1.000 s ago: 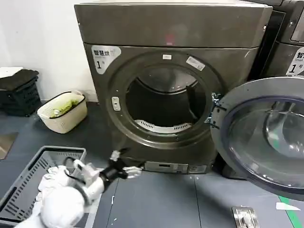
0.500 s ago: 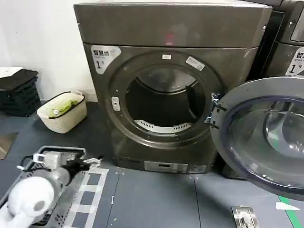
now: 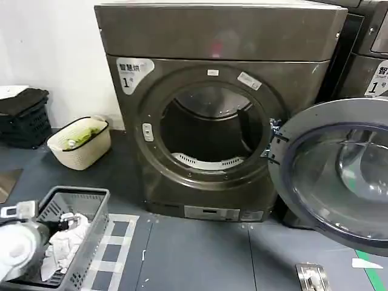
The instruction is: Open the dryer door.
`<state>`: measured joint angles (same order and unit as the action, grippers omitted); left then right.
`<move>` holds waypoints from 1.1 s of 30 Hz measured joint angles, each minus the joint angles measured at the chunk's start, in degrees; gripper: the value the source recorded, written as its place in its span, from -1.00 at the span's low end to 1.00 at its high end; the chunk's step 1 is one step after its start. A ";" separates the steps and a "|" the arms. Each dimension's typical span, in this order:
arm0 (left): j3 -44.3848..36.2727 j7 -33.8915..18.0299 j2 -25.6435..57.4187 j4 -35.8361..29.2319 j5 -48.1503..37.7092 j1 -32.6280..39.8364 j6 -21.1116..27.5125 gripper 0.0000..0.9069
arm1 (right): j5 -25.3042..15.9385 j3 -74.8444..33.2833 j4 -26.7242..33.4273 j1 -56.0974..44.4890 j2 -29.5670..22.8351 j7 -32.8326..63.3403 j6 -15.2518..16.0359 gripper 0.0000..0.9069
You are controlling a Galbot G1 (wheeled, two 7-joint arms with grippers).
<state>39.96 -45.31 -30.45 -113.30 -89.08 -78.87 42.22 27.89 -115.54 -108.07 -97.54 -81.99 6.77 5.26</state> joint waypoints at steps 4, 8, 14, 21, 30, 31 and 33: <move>0.40 -2.71 1.21 2.36 -5.91 -0.37 -0.03 1.00 | 0.36 -0.19 0.02 -0.21 -0.34 0.17 -0.13 1.00; 0.44 -4.60 2.08 3.10 -10.22 -0.61 -0.04 1.00 | 0.49 -0.19 0.04 -0.20 -0.54 0.21 -0.60 1.00; 0.04 -5.50 3.11 3.30 -15.07 -0.45 -0.03 1.00 | 0.27 -0.32 -0.13 -0.14 -0.82 0.08 -0.69 1.00; 0.00 -6.18 3.60 4.01 -17.21 -0.35 -0.03 1.00 | 0.06 -0.28 -0.02 -0.32 -0.89 -0.16 -0.83 1.00; 0.40 -6.60 3.59 4.66 -18.79 -0.25 -0.03 1.00 | -0.04 -0.23 0.40 -0.50 -0.99 -0.15 -1.27 1.00; 0.42 -6.60 3.59 4.89 -18.86 -0.12 -0.03 1.00 | -0.03 -0.21 0.43 -0.47 -1.00 -0.14 -1.32 1.00; 0.49 -6.61 3.61 5.29 -19.11 0.14 -0.02 1.00 | -0.01 -0.17 0.51 -0.45 -1.09 -0.14 -1.58 1.00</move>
<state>40.44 -51.92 -26.83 -108.01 -108.19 -78.73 42.19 27.88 -115.72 -107.56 -97.99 -83.08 6.63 3.67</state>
